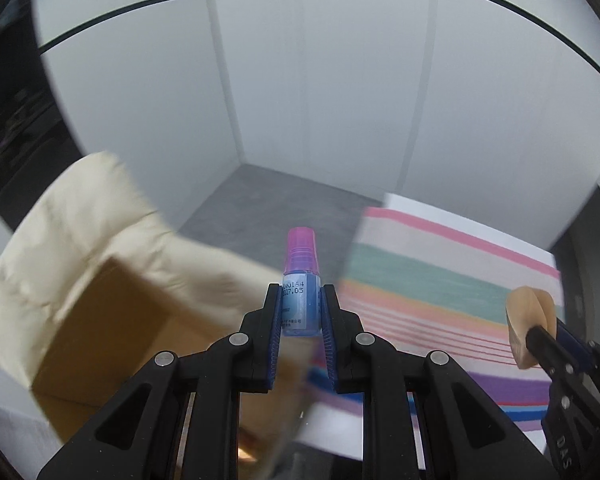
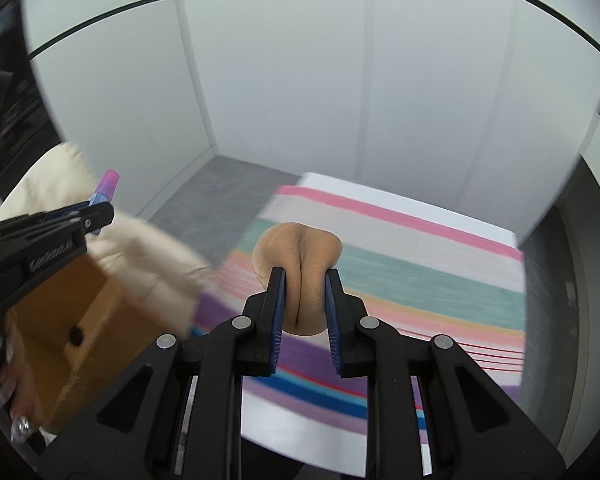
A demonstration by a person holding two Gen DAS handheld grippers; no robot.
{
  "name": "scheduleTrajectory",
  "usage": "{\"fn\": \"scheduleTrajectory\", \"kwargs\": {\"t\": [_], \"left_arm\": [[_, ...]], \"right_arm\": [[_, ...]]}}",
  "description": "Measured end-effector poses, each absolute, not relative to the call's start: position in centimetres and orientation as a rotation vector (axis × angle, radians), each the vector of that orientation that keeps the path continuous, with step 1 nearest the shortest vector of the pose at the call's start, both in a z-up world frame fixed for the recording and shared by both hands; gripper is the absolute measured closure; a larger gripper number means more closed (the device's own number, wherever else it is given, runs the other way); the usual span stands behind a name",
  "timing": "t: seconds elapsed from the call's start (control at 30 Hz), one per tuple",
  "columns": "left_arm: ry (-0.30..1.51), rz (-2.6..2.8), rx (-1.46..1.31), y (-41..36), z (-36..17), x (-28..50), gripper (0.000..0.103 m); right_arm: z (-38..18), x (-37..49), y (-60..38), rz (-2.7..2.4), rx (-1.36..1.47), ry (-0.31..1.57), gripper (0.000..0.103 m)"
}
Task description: Organize objects
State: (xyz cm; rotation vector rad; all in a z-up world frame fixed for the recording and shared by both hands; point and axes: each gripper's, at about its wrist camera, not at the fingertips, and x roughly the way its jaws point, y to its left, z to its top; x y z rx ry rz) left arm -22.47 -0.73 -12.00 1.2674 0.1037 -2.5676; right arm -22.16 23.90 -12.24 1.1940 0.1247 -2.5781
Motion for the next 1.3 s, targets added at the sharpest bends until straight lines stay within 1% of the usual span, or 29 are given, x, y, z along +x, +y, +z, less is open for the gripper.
{"fn": "scheduleTrajectory", "kwargs": {"t": [0.17, 0.3, 0.43, 0.6, 0.63, 0.67, 0.7, 0.73, 0.77, 0.83, 0.87, 0.97, 1.03, 1.2, 1.3], "left_arm": [[0.105, -2.483, 1.204, -8.4, -11.4, -18.1, 0.084], [0.134, -2.428, 1.180, -13.0, -10.9, -15.3, 0.084], [0.165, -2.379, 1.157, -16.0, -11.0, -13.2, 0.084], [0.190, -2.344, 1.173, -17.5, -11.7, -11.6, 0.083], [0.210, -2.356, 1.202, -17.8, -12.0, -11.5, 0.079], [0.222, -2.360, 1.223, -17.9, -12.1, -11.4, 0.058], [0.237, -2.363, 1.250, -17.9, -12.4, -11.4, 0.040], [0.253, -2.369, 1.266, -18.0, -12.6, -11.2, 0.010], [0.252, -2.370, 1.257, -17.9, -12.6, -11.0, 0.000], [0.221, -2.380, 1.212, -17.6, -12.4, -10.5, 0.000], [0.188, -2.390, 1.212, -17.3, -12.3, -10.5, 0.000], [0.080, -2.397, 1.209, -16.2, -12.1, -10.8, 0.000], [0.038, -2.417, 1.193, -15.4, -11.8, -10.9, 0.000], [0.018, -2.496, 1.215, -13.8, -10.0, -10.8, 0.000], [0.059, -2.550, 1.246, -12.8, -7.6, -10.2, 0.000]], "right_arm": [[-11.6, -19.4, 15.3, -2.449, 1.133, 0.195, 0.083], [-11.7, -17.2, 9.6, -2.362, 1.123, 0.223, 0.083], [-12.7, -15.4, 5.4, -2.298, 1.135, 0.256, 0.083], [-13.2, -13.4, 1.7, -2.246, 1.133, 0.295, 0.082], [-13.3, -13.2, 1.3, -2.240, 1.142, 0.286, 0.072], [-13.4, -13.2, 0.9, -2.245, 1.152, 0.273, 0.050], [-13.4, -13.3, 0.6, -2.256, 1.166, 0.257, 0.039], [-13.4, -13.5, 0.3, -2.269, 1.178, 0.250, 0.026], [-13.4, -13.6, 0.3, -2.292, 1.185, 0.243, 0.022], [-13.5, -14.1, 0.1, -2.310, 1.214, 0.243, 0.016], [-13.6, -14.3, 0.1, -2.312, 1.232, 0.244, 0.015], [-13.7, -14.6, 0.9, -2.319, 1.270, 0.224, 0.015], [-13.8, -14.5, 1.4, -2.326, 1.277, 0.208, 0.015], [-13.2, -14.5, 3.0, -2.351, 1.314, 0.166, 0.015], [-11.6, -13.6, 5.7, -2.431, 1.341, 0.063, 0.015]]}}
